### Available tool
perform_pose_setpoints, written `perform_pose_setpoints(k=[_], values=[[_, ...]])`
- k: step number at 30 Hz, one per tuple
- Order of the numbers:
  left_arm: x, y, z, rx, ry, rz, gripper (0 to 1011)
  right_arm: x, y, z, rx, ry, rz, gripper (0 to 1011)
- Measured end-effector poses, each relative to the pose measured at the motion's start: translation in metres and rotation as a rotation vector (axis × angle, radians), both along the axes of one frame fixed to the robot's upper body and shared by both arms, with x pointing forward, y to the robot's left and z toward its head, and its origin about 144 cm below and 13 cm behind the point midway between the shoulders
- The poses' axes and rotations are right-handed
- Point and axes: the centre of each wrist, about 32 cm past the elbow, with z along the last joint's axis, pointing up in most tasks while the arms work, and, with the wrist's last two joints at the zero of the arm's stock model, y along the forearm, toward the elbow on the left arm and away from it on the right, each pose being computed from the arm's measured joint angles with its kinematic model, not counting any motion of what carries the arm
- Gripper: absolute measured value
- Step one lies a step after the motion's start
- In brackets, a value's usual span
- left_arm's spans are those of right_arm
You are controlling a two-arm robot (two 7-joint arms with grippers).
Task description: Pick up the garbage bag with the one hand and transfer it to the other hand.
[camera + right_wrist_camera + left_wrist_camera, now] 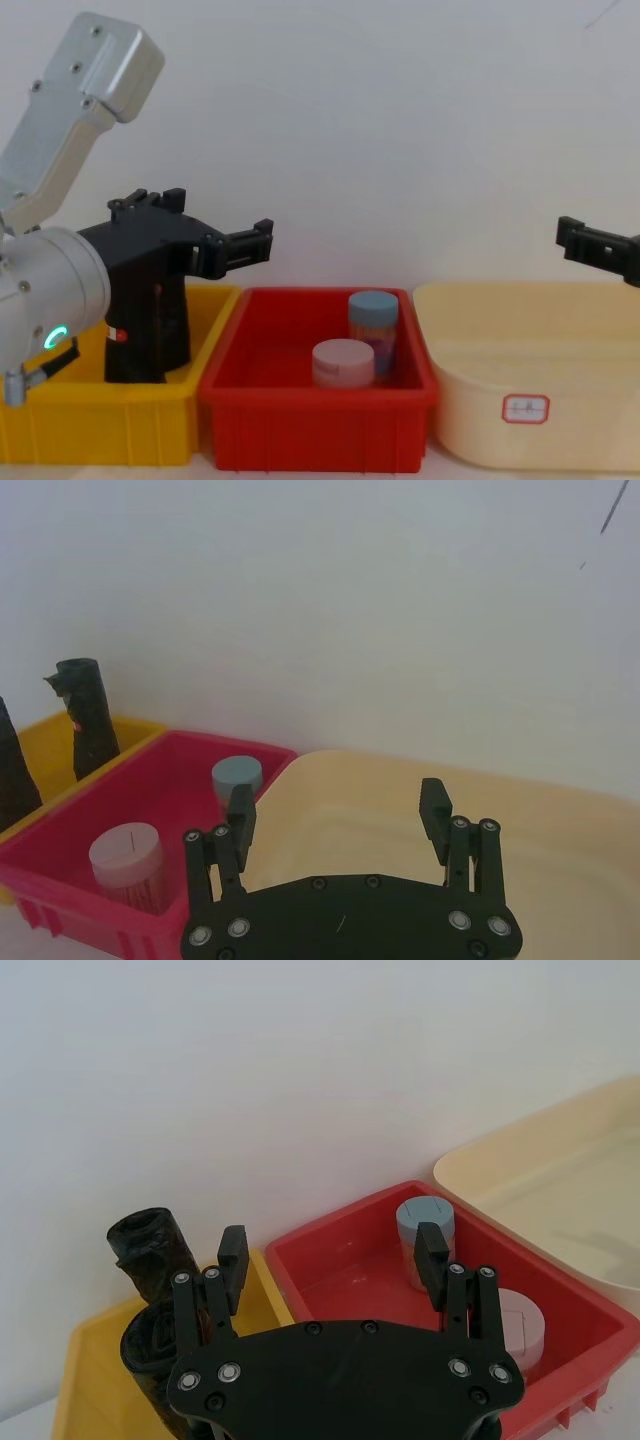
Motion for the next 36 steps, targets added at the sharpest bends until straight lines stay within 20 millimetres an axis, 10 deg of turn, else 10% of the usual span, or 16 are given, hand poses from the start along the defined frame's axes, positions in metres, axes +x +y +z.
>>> perform_pose_setpoints(k=[36], values=[[0.0000, 0.0000, 0.0000, 0.000, 0.000, 0.000, 1001, 0.0000, 0.0000, 0.0000, 0.000, 0.000, 0.000, 1001]])
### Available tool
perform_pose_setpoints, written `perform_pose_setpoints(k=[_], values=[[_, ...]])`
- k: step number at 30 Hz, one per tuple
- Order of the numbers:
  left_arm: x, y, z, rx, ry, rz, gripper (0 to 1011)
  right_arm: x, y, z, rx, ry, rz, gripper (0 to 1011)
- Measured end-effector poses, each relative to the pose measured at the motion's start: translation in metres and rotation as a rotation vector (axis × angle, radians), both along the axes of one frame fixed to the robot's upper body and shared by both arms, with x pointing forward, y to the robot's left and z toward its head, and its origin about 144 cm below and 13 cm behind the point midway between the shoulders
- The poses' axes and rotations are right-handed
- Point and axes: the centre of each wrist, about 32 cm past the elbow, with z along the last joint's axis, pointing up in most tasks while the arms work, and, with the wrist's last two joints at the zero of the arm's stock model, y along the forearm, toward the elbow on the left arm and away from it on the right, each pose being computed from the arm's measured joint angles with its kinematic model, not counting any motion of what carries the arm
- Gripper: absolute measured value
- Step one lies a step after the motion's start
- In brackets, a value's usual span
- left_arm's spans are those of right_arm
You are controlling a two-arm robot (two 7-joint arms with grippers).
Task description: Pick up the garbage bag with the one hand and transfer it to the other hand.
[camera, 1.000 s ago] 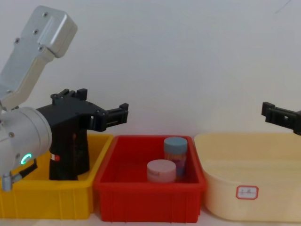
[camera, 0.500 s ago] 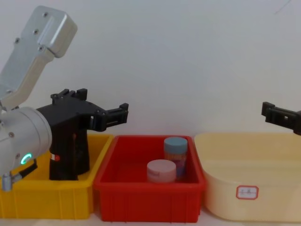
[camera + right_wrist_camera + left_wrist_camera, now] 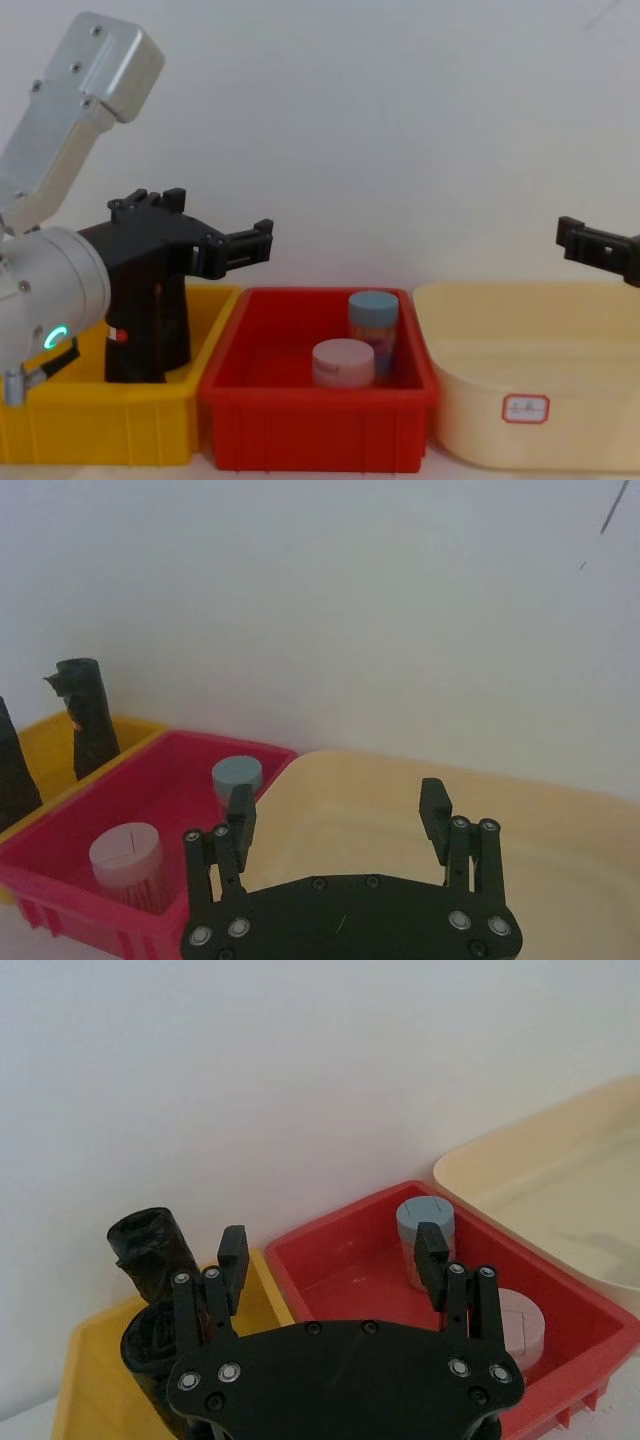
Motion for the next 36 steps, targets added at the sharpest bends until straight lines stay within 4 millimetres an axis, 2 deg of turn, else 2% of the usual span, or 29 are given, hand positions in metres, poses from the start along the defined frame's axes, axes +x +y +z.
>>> perform_pose_setpoints(k=[36], values=[[0.0026, -0.0012, 0.0015, 0.002, 0.003, -0.002, 1002, 0.0000, 0.0000, 0.0000, 0.000, 0.000, 0.000, 1001]])
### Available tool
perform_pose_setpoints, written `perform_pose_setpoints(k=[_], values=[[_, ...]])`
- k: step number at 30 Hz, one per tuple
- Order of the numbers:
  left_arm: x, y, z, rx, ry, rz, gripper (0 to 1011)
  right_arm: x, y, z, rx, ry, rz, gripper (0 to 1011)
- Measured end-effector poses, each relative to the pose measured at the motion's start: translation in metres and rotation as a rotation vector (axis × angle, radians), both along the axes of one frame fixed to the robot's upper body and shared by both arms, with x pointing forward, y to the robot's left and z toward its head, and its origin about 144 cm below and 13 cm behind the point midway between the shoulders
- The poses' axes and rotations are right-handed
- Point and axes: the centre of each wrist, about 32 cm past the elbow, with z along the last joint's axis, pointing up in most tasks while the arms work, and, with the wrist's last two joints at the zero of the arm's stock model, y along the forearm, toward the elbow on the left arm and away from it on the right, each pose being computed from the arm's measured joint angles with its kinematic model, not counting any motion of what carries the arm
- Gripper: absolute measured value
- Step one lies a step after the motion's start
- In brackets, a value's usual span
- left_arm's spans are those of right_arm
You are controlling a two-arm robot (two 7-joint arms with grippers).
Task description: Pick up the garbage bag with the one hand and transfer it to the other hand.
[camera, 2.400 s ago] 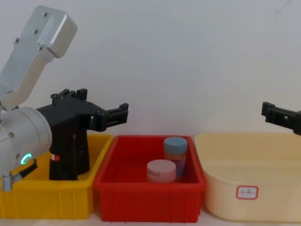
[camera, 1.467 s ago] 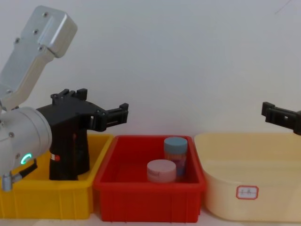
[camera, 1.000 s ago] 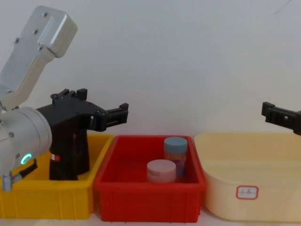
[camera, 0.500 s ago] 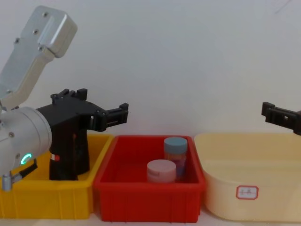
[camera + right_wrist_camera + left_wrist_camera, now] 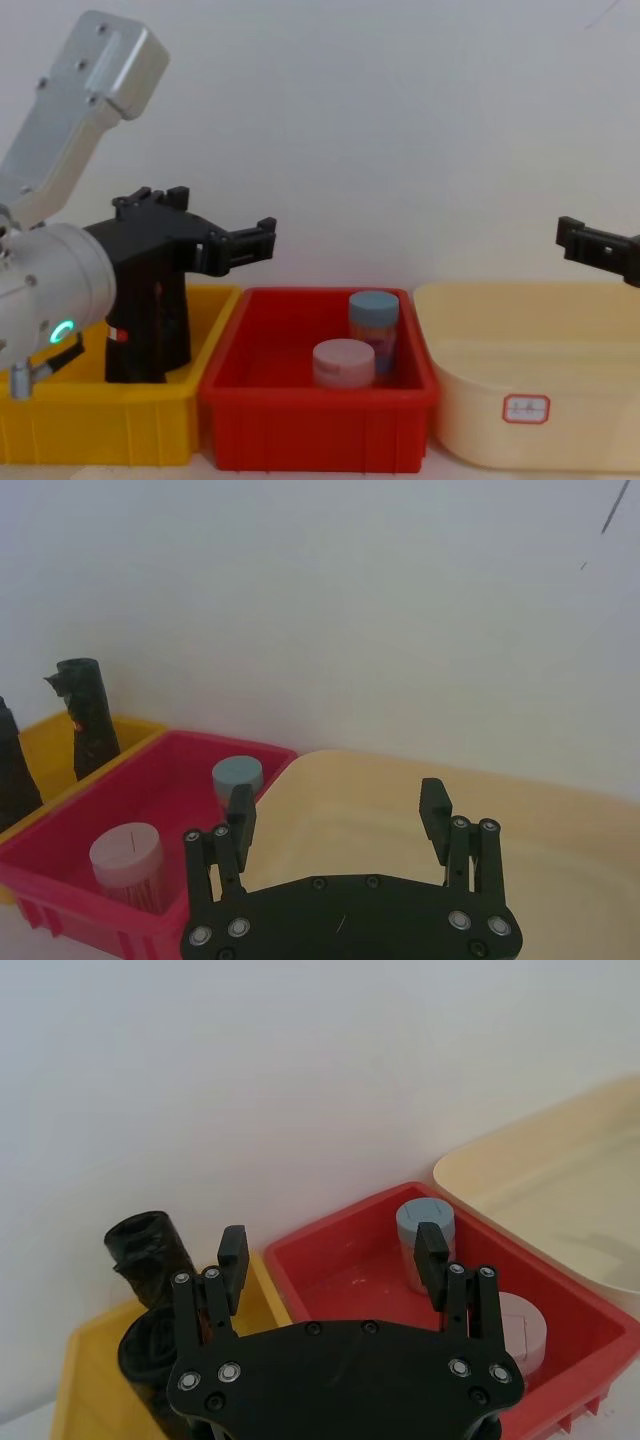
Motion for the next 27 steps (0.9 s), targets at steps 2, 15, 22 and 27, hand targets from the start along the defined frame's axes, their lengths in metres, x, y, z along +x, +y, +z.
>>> perform_pose_setpoints(k=[2, 15, 22, 27], values=[[0.003, -0.002, 0.002, 0.006, 0.007, -0.008, 1002, 0.000, 0.000, 0.000, 0.000, 0.000, 0.000, 1000], [0.024, -0.011, 0.036, 0.040, 0.088, -0.078, 1002, 0.000, 0.000, 0.000, 0.000, 0.000, 0.000, 1001], [0.035, -0.001, 0.056, 0.033, 0.118, -0.121, 1001, 0.000, 0.000, 0.000, 0.000, 0.000, 0.000, 1001], [0.040, 0.014, 0.065, 0.024, 0.143, -0.137, 1001, 0.000, 0.000, 0.000, 0.000, 0.000, 0.000, 1001]])
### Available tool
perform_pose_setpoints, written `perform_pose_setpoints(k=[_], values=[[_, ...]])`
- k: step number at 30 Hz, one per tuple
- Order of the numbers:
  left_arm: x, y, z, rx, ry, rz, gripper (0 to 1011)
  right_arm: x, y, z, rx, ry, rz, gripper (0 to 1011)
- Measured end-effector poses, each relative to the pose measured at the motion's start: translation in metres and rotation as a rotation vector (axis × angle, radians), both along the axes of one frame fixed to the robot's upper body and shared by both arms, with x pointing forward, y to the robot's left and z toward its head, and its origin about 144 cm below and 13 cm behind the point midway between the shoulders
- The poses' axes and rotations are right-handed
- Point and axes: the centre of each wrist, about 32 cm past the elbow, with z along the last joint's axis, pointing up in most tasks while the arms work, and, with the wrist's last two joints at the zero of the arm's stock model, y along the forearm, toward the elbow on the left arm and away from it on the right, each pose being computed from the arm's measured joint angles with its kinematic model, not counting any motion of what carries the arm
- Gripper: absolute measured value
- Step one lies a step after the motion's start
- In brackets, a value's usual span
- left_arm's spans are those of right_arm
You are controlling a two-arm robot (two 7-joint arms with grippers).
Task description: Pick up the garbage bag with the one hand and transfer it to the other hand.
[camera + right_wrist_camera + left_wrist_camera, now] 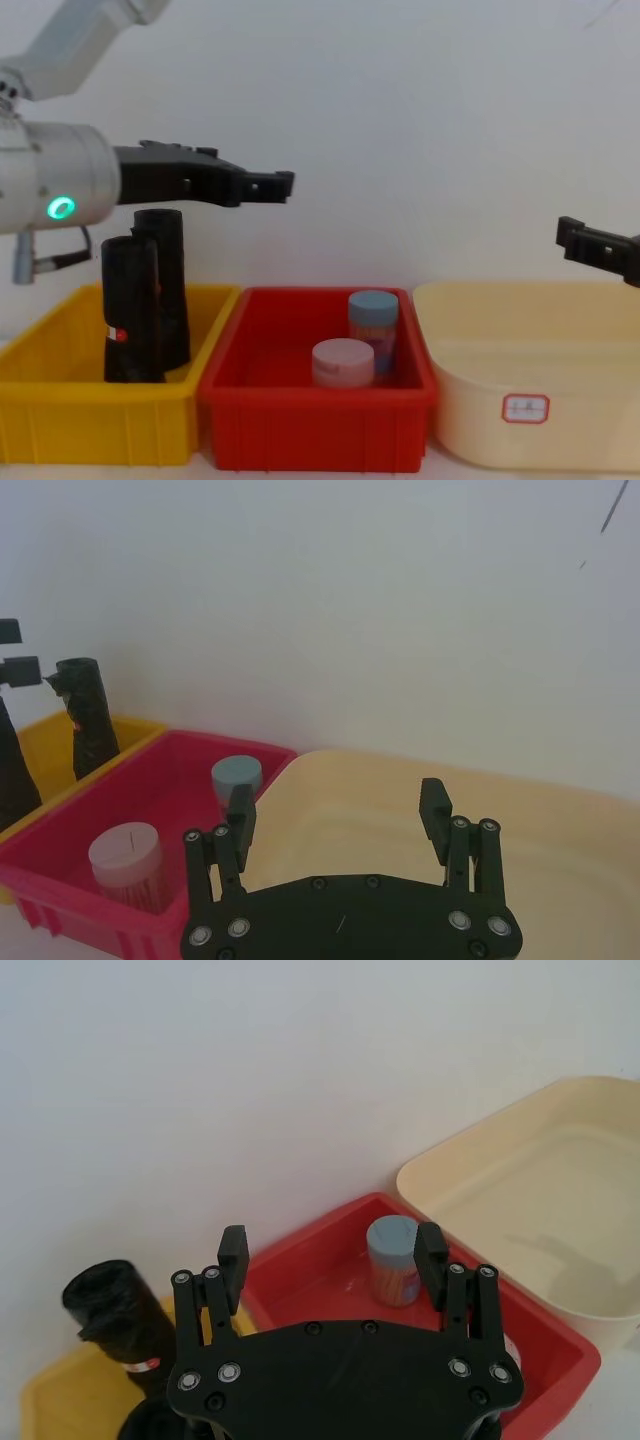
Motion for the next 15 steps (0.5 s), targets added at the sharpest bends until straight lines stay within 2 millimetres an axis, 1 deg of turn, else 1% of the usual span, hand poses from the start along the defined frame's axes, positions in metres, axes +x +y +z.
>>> perform_pose_setpoints(k=[3, 6, 8, 10, 15], values=[[0.002, 0.009, 0.002, -0.004, 0.012, 0.000, 1001, 0.000, 0.000, 0.000, 0.000, 0.000, 0.000, 1001], [0.003, 0.023, 0.005, -0.014, 0.030, 0.005, 1002, 0.000, 0.000, 0.000, 0.000, 0.000, 0.000, 1001], [0.002, 0.029, 0.006, -0.019, 0.034, 0.010, 1001, 0.000, 0.000, 0.000, 0.000, 0.000, 0.000, 1001], [0.001, 0.037, 0.007, -0.030, 0.040, 0.018, 1001, 0.000, 0.000, 0.000, 0.000, 0.000, 0.000, 1001], [-0.002, 0.050, 0.006, -0.057, 0.050, 0.032, 1001, 0.000, 0.000, 0.000, 0.000, 0.000, 0.000, 1001]])
